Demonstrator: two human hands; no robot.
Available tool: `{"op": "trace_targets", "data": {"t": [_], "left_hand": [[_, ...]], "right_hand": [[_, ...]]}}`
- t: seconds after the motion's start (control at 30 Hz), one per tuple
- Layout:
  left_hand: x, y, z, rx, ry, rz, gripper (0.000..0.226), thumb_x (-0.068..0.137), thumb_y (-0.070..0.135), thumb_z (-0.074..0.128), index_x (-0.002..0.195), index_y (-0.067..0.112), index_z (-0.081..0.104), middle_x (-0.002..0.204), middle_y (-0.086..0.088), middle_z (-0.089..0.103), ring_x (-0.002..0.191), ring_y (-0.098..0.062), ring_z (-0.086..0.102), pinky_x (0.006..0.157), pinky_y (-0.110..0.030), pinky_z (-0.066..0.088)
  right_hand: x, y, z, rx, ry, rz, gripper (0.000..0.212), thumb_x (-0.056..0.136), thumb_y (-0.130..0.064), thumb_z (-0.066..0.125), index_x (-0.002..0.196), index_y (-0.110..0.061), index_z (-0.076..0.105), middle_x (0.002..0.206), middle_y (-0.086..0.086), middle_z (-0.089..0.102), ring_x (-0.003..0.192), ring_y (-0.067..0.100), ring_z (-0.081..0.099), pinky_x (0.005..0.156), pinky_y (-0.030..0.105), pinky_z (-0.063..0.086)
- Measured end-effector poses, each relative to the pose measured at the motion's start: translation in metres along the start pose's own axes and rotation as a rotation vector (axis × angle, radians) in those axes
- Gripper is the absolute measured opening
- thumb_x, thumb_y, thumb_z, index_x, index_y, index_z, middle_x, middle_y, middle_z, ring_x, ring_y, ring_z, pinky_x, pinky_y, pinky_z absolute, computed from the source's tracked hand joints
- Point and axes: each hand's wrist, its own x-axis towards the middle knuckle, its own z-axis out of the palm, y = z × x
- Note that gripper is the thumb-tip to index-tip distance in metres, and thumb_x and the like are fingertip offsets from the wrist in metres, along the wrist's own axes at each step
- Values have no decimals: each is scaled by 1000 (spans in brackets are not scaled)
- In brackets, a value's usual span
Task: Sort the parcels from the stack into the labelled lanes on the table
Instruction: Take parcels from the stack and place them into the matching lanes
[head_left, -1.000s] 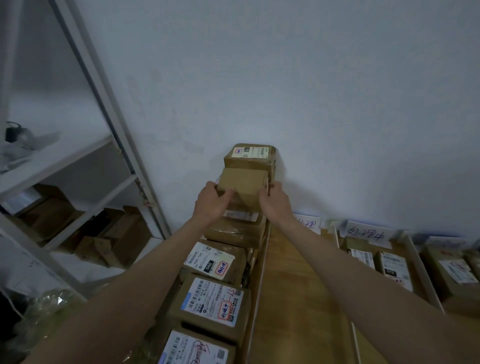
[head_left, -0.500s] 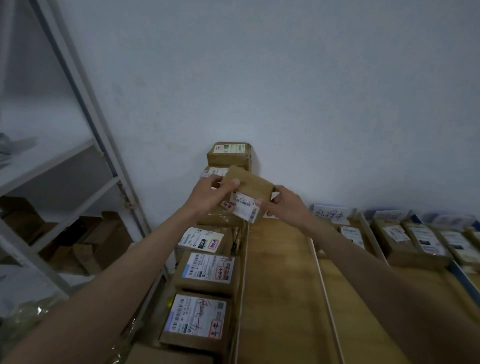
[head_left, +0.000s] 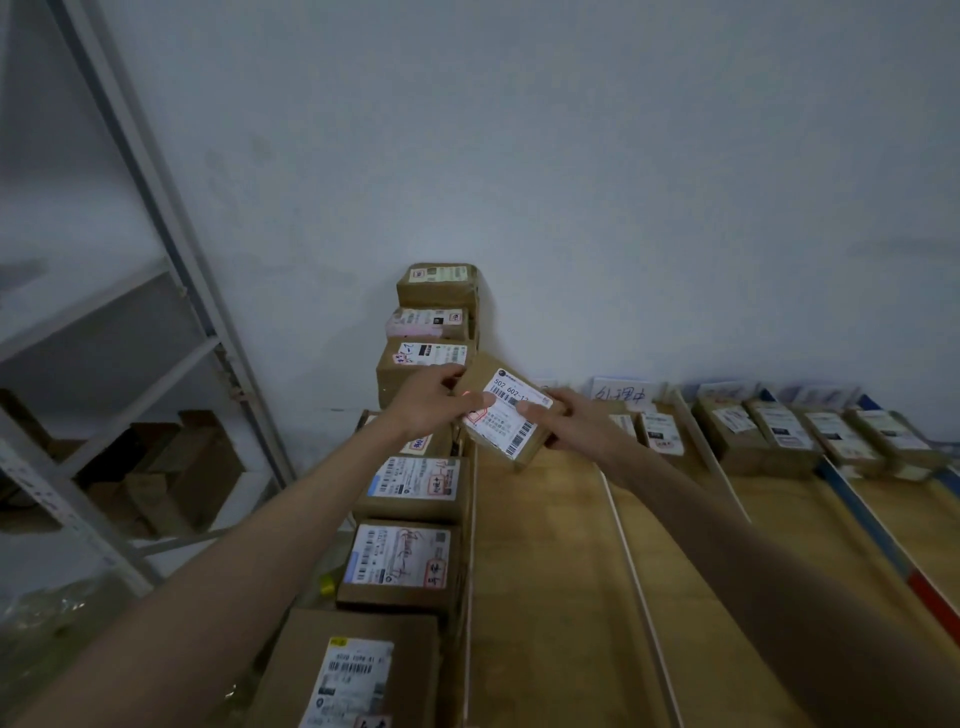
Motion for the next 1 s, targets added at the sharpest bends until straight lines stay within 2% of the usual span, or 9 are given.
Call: {"op": "trace_targets", "data": {"t": [0.07, 0.17, 0.3, 0.37, 0.43, 0.53, 0.63, 0.83, 1.0], "left_hand": [[-7, 3, 5, 54, -17, 22, 39, 87, 39, 73, 121, 21, 66, 107, 7, 73, 93, -7, 70, 72, -18, 55], [-19, 7, 8, 172, -35, 29, 34, 98, 43, 54, 121, 19, 65, 108, 7, 71, 92, -7, 66, 71, -14, 46], [-29, 1, 10, 269, 15, 31, 41, 105, 37, 39, 108, 8, 67, 105, -8, 69, 96, -23, 63, 85, -32, 48], [-34, -6, 12, 367, 52, 66, 36, 104, 34, 40, 102, 12, 68, 103, -7, 69, 93, -21, 62, 80, -31, 47], [-39, -13, 16, 467, 82, 101, 31, 103, 35, 42, 99, 19, 68, 105, -2, 67, 93, -15, 61, 82, -33, 49], [-47, -17, 31, 573, 81, 102, 32, 102, 40, 43, 109, 20, 67, 114, 3, 61, 101, -15, 58, 89, -39, 51], [-55, -17, 56, 667, 37, 78, 35, 101, 41, 43, 116, 17, 64, 121, -2, 56, 107, -20, 56, 90, -37, 47], [-64, -11, 120, 796, -105, 99, 46, 101, 45, 41, 131, 13, 57, 135, -7, 50, 119, -25, 52, 97, -40, 46], [-64, 9, 176, 907, -186, 154, 52, 101, 51, 38, 138, 18, 51, 137, -5, 49, 123, -26, 50, 97, -44, 47]], "right_hand": [[-12, -1, 2, -27, -18, -6, 38, 89, -44, 70, 120, -23, 64, 101, -6, 76, 95, 9, 72, 82, 25, 59], [-25, 2, -2, -59, -21, -6, 29, 93, -43, 65, 114, -23, 69, 99, -6, 77, 96, 10, 72, 88, 30, 58], [-41, 9, -9, -186, 50, 8, 31, 97, -45, 58, 107, -19, 70, 96, -3, 76, 96, 15, 71, 93, 39, 56], [-50, 13, -11, -217, 92, 42, 33, 97, -46, 55, 109, -18, 68, 100, -2, 74, 97, 15, 67, 92, 38, 53], [-60, 19, -14, -221, 115, 85, 36, 99, -45, 53, 115, -16, 67, 105, -1, 71, 96, 11, 63, 83, 29, 49], [-72, 35, -19, -183, 165, 149, 40, 99, -43, 54, 117, -10, 66, 109, 3, 71, 95, 11, 64, 72, 22, 48], [-89, 53, -27, -130, 213, 228, 41, 98, -43, 55, 117, -7, 65, 110, 5, 69, 99, 17, 65, 86, 32, 55], [-144, 89, -55, -31, 274, 326, 39, 97, -45, 56, 115, -11, 65, 113, 8, 68, 86, 12, 65, 59, 20, 54], [-186, 117, -100, -50, 403, 446, 43, 96, -49, 57, 111, -10, 64, 109, 8, 67, 87, 16, 65, 64, 24, 56]]}}
